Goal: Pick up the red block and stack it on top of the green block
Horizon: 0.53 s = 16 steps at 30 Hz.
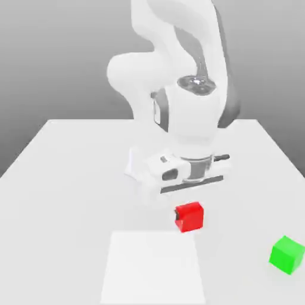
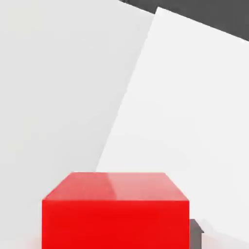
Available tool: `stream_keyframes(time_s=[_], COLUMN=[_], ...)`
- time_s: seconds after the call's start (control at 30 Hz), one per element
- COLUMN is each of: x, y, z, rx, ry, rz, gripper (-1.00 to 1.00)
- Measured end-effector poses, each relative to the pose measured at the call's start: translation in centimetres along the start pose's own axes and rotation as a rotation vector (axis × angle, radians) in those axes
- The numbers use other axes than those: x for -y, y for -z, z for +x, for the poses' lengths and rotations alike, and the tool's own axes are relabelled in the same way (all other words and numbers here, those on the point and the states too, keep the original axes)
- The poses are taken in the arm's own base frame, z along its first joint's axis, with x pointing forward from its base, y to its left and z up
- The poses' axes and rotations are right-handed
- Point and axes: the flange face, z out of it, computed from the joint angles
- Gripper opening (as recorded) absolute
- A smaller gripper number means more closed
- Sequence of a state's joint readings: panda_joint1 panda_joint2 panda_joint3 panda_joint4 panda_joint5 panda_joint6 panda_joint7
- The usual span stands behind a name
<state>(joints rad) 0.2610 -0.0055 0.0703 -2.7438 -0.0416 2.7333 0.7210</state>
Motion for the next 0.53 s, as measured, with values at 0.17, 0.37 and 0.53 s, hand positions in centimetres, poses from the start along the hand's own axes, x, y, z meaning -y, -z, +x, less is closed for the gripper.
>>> stream_keyframes(time_s=[0.17, 0.37, 0.53], x=[9.9, 16.2, 16.3], y=[1.6, -0.7, -3.1], z=[-2.0, -4.2, -4.3], rx=[0.000, 0.005, 0.006], ry=[0.101, 0.146, 0.148], rz=[0.004, 0.017, 0.017], gripper=[-1.00, -1.00, 1.00])
